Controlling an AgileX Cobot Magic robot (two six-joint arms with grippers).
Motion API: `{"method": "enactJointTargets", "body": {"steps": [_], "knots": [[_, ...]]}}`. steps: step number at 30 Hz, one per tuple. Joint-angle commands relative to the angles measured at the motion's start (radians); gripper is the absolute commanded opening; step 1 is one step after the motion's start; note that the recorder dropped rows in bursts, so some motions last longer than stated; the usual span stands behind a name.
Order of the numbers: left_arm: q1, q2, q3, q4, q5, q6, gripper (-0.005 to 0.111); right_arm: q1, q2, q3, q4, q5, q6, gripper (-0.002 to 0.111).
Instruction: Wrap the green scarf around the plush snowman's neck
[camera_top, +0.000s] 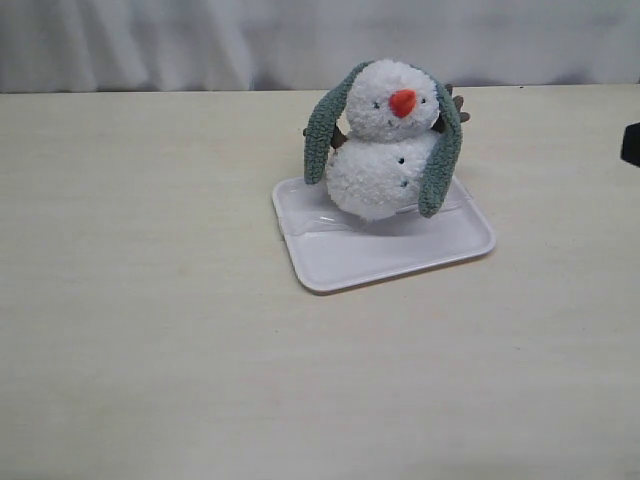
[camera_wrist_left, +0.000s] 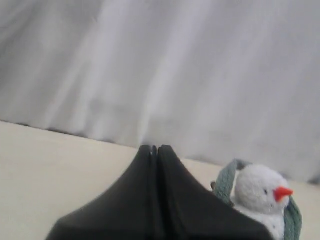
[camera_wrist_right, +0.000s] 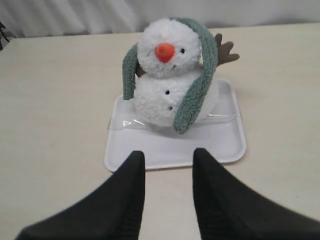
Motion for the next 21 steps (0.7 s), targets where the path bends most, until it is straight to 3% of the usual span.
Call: {"method": "enactJointTargets", "body": {"steps": [1, 6, 9, 10, 12, 15, 16, 17, 21], "knots": [[-0.178, 0.284, -0.149, 0.036, -0.021, 0.127, 0.0, -0.004, 0.107, 0.001, 0.079, -0.068, -0.06, 0.032], [-0.366, 0.605, -0.292, 0.143, -0.152, 0.173, 0.0, -0.004, 0.293, -0.063, 0.259, -0.092, -0.218, 0.032], [-0.431, 0.838, -0.361, 0.322, -0.367, 0.173, 0.0, -0.004, 0.487, -0.227, 0.284, -0.095, -0.243, 0.032], [-0.431, 0.934, -0.382, 0.403, -0.479, 0.173, 0.0, -0.004, 0.568, -0.329, 0.28, -0.084, -0.244, 0.032], [-0.41, 1.064, -0.425, 0.446, -0.579, 0.196, 0.002, -0.004, 0.685, -0.453, 0.278, -0.031, -0.248, 0.035], [-0.397, 1.197, -0.475, 0.467, -0.588, 0.245, 0.016, -0.004, 0.786, -0.558, 0.278, 0.056, -0.252, 0.048], [-0.397, 1.226, -0.481, 0.477, -0.57, 0.282, 0.026, -0.004, 0.815, -0.586, 0.278, 0.088, -0.247, 0.053], [-0.401, 1.242, -0.481, 0.52, -0.553, 0.29, 0.035, -0.004, 0.832, -0.601, 0.278, 0.108, -0.245, 0.053], [-0.402, 1.243, -0.481, 0.746, -0.55, 0.29, 0.052, -0.004, 0.834, -0.604, 0.245, 0.035, -0.266, 0.053]]}}
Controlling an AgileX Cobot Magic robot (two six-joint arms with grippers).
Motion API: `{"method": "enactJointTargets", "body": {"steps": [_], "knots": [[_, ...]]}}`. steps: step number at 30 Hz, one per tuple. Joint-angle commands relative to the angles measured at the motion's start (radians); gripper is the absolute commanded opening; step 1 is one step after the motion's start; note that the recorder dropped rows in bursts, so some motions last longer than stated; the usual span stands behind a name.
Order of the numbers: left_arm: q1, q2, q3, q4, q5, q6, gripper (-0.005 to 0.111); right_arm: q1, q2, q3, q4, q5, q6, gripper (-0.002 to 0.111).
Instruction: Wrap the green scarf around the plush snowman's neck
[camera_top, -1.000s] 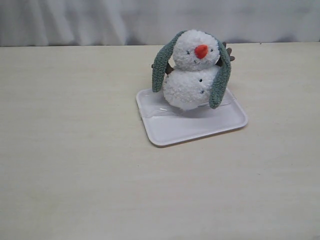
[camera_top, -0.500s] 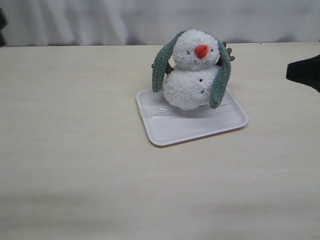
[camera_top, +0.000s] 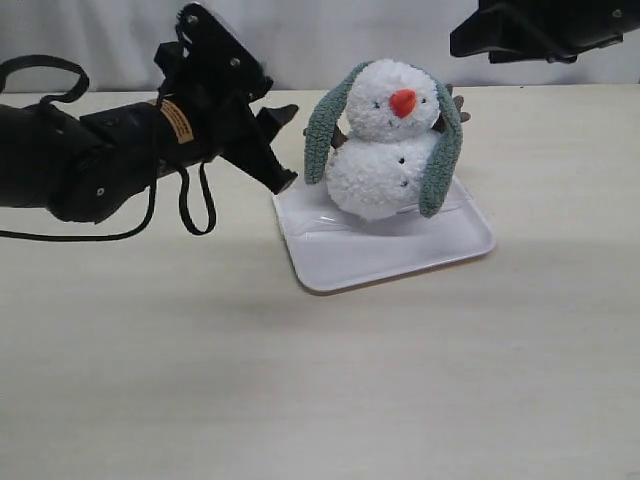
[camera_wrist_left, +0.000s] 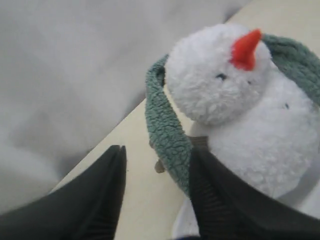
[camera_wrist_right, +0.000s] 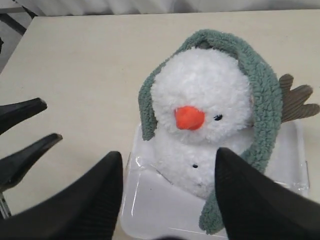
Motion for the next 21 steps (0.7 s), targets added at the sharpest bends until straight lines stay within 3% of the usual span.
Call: {"method": "enactJointTargets", "body": {"steps": [1, 5, 8, 14, 21], "knots": [[-0.002, 0.001, -0.006, 0.185, -0.042, 0.01, 0.055, -0.004, 0.001, -0.01, -0.035, -0.087, -0.022, 0.053], [-0.002, 0.026, -0.025, 0.224, -0.165, 0.071, 0.06, -0.004, 0.068, -0.062, -0.043, -0.144, 0.014, 0.053], [-0.002, 0.08, -0.079, 0.224, -0.163, 0.083, 0.06, 0.021, 0.152, -0.174, -0.084, -0.081, 0.054, 0.053], [0.001, 0.202, -0.183, 0.222, -0.156, 0.129, 0.06, 0.111, 0.303, -0.396, -0.361, -0.066, 0.256, 0.053], [0.001, 0.259, -0.214, 0.221, -0.158, 0.133, 0.059, 0.136, 0.461, -0.552, -0.328, -0.018, 0.266, 0.053]]}}
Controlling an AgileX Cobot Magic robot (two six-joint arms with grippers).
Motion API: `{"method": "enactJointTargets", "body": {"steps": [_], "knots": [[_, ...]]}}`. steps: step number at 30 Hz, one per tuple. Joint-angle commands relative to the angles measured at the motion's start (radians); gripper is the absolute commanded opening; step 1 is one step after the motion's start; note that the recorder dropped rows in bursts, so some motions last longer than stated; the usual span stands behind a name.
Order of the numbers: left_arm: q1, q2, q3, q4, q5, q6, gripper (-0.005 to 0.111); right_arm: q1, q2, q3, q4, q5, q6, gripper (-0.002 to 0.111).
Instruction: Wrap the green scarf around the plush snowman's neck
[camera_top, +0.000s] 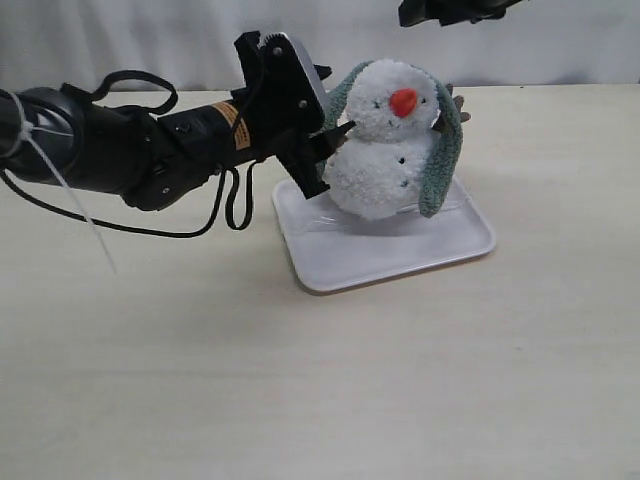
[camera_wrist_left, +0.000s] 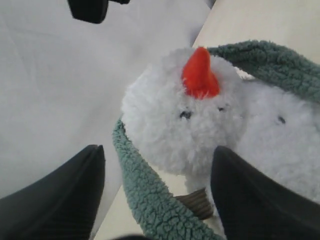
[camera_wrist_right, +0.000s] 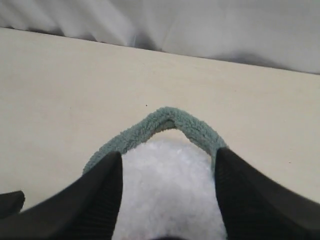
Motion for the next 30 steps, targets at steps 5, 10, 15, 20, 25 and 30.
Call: {"method": "enactJointTargets", "body": {"steps": [5, 10, 15, 20, 25, 30], "knots": [[0.001, 0.016, -0.012, -0.006, 0.06, 0.078, 0.059, 0.038, 0.118, -0.091, 0.006, 0.076, -0.031, 0.053], [0.001, 0.016, -0.012, -0.006, 0.117, 0.134, 0.059, 0.059, 0.123, -0.091, -0.003, 0.131, -0.064, 0.035], [0.001, 0.016, -0.01, -0.008, 0.156, 0.134, 0.059, 0.059, 0.125, -0.091, -0.003, 0.19, -0.108, 0.009], [0.001, 0.013, -0.01, -0.006, 0.158, 0.134, 0.059, 0.059, 0.125, -0.091, -0.036, 0.306, -0.117, 0.004], [-0.002, -0.037, -0.01, -0.04, 0.145, 0.134, 0.059, 0.059, 0.118, -0.091, -0.092, 0.4, -0.093, 0.004], [0.003, -0.111, -0.01, -0.357, 0.128, 0.134, 0.056, 0.059, 0.102, -0.089, -0.095, 0.435, -0.089, 0.004]]}}
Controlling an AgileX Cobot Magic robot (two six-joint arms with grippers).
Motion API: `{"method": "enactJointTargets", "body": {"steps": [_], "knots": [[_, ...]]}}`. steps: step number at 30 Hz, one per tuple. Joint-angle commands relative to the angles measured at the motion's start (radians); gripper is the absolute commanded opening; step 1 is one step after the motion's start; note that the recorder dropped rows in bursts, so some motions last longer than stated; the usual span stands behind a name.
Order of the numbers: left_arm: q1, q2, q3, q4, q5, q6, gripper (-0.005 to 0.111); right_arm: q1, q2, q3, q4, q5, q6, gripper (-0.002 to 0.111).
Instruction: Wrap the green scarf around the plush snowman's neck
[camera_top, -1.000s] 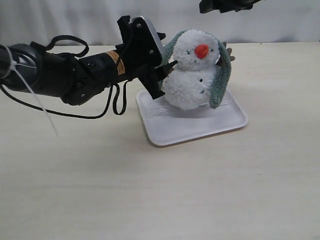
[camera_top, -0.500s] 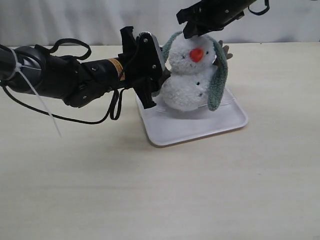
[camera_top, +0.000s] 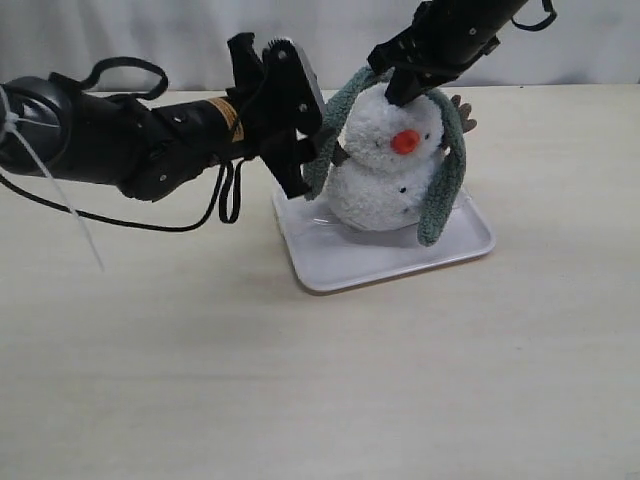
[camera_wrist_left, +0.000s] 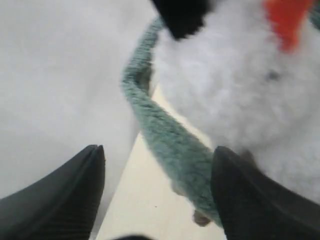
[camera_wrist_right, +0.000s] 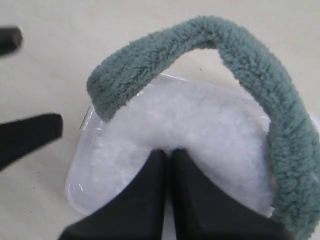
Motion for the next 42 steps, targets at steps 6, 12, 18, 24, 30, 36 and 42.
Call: {"method": "enactJointTargets", "body": {"steps": [6, 12, 18, 24, 30, 36, 42], "knots": [[-0.002, -0.074, -0.017, -0.334, 0.049, -0.094, 0.04, 0.001, -0.01, 0.034, -0.025, 0.075, 0.0, 0.004], [-0.008, -0.072, -0.095, -0.309, 0.283, -0.255, 0.041, 0.001, -0.023, 0.079, -0.025, 0.075, 0.0, 0.004], [-0.008, -0.072, -0.214, -0.357, 0.585, -0.337, 0.041, 0.001, -0.077, 0.108, -0.025, 0.075, -0.004, 0.004], [-0.019, -0.068, -0.278, -0.562, 0.637, -0.238, 0.04, 0.001, -0.097, 0.161, -0.025, 0.075, -0.016, 0.004], [-0.012, -0.07, -0.278, -0.669, 0.556, -0.187, 0.04, 0.001, -0.097, 0.205, -0.032, 0.063, -0.024, 0.004], [0.135, -0.07, -0.326, -0.456, 0.73, -0.38, 0.04, 0.001, -0.097, 0.207, -0.033, 0.06, -0.024, 0.004], [0.304, -0.047, -0.454, -0.057, 1.104, -0.788, 0.034, 0.001, -0.097, 0.207, -0.033, 0.066, -0.024, 0.004]]}}
